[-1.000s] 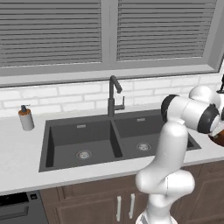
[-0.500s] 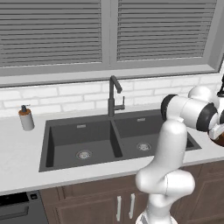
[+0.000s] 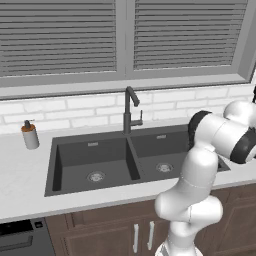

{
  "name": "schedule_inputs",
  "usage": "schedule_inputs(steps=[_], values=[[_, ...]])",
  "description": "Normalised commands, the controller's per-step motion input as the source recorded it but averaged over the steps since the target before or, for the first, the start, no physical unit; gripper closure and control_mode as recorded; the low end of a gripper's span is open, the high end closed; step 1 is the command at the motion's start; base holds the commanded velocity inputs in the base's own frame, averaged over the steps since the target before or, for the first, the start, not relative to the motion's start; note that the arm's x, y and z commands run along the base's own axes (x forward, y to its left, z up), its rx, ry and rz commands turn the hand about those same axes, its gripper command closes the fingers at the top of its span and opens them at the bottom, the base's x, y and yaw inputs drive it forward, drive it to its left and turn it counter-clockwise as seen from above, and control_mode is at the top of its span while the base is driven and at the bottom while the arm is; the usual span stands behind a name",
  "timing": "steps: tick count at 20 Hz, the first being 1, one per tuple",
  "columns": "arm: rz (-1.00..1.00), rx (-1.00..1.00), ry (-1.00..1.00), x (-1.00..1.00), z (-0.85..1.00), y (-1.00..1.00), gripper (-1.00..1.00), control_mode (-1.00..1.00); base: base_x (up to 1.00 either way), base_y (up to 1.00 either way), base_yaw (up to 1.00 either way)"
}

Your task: Pick the squash from the sink and place it in the bowl. Then pick the bowl and place it in the microwave. Then close the microwave door and press the start button.

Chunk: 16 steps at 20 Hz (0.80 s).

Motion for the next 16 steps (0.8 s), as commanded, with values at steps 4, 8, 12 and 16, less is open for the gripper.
schedule_inputs(steps=[4,8,12,16], values=[[0.03,0.00,-0.13,-0.54,1.00,0.64,1.00,-1.00,0.00,0.00,0.00],[0.09,0.00,-0.16,-0.62,1.00,0.75,1.00,-1.00,0.00,0.00,0.00],[0.08,-0.01,-0.19,-0.59,1.00,0.61,1.00,-1.00,0.00,0.00,0.00],[0.10,-0.07,-0.13,-0.50,1.00,0.76,1.00,-1.00,0.00,0.00,0.00]])
